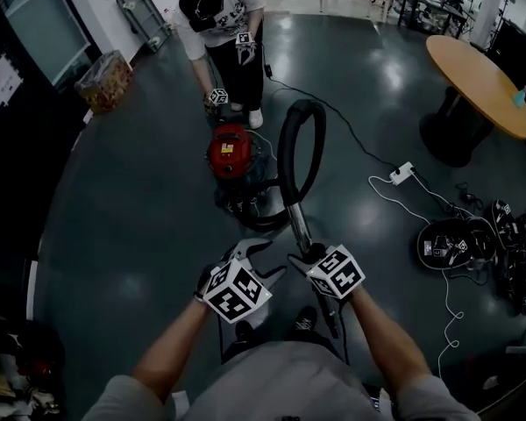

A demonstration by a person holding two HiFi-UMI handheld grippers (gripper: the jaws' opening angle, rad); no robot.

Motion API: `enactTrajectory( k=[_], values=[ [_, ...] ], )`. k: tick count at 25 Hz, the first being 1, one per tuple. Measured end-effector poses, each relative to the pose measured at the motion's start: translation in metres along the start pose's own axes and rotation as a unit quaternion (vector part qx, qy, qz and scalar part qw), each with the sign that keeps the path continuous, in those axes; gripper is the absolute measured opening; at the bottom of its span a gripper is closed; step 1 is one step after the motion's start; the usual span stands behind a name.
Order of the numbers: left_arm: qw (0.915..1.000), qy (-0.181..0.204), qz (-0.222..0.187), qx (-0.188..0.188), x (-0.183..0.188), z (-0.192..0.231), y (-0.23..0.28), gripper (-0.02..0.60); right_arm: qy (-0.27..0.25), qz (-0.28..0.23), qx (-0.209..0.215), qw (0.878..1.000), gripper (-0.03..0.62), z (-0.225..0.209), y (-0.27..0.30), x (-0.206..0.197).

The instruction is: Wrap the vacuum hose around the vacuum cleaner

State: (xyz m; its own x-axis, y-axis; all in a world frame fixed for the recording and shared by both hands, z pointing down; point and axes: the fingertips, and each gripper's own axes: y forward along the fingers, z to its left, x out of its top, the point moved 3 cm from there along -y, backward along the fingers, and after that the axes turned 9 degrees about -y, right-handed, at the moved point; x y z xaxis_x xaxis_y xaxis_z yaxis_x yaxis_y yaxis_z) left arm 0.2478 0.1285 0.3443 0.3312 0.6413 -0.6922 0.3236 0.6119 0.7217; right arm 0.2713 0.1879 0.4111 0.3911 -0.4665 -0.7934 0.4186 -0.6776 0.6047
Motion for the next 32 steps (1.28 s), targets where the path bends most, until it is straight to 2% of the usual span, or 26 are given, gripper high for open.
enactTrajectory(
  k=[6, 10, 13, 16, 20, 23, 26, 28, 30, 32],
  values=[
    [0.9985, 0.052, 0.002, 0.015, 0.033, -0.007, 0.017, 0.247, -0.077, 0.052, 0.027, 0.995, 0.15, -0.011, -0.013, -0.031],
    [0.9941, 0.107, 0.0, 0.02, 0.057, -0.001, 0.021, 0.247, -0.099, 0.085, 0.042, 0.991, 0.146, -0.019, -0.018, -0.043],
    [0.9871, 0.16, -0.001, 0.016, 0.074, 0.003, 0.031, 0.247, -0.108, 0.111, 0.043, 0.987, 0.144, -0.029, -0.027, -0.047],
    [0.9751, 0.222, 0.0, -0.01, 0.091, 0.0, 0.044, 0.247, -0.129, 0.15, 0.044, 0.979, 0.144, -0.037, -0.034, -0.055],
    [0.9512, 0.29, 0.049, -0.094, 0.097, -0.011, 0.067, 0.247, -0.147, 0.195, 0.051, 0.968, 0.143, -0.044, -0.045, -0.063],
    [0.9241, 0.338, 0.1, -0.148, 0.092, -0.013, 0.084, 0.247, -0.16, 0.221, 0.05, 0.961, 0.14, -0.056, -0.05, -0.061],
    [0.8931, 0.39, 0.14, -0.174, 0.087, -0.013, 0.108, 0.247, -0.172, 0.242, 0.049, 0.954, 0.138, -0.069, -0.054, -0.057],
    [0.8762, 0.414, 0.159, -0.189, 0.083, -0.014, 0.125, 0.247, -0.178, 0.257, 0.052, 0.948, 0.138, -0.075, -0.056, -0.056],
    [0.8628, 0.43, 0.177, -0.199, 0.075, -0.013, 0.141, 0.247, -0.182, 0.269, 0.055, 0.944, 0.138, -0.076, -0.057, -0.052],
    [0.8542, 0.442, 0.188, -0.2, 0.068, -0.008, 0.151, 0.247, -0.185, 0.281, 0.057, 0.94, 0.138, -0.077, -0.059, -0.047]
  ],
)
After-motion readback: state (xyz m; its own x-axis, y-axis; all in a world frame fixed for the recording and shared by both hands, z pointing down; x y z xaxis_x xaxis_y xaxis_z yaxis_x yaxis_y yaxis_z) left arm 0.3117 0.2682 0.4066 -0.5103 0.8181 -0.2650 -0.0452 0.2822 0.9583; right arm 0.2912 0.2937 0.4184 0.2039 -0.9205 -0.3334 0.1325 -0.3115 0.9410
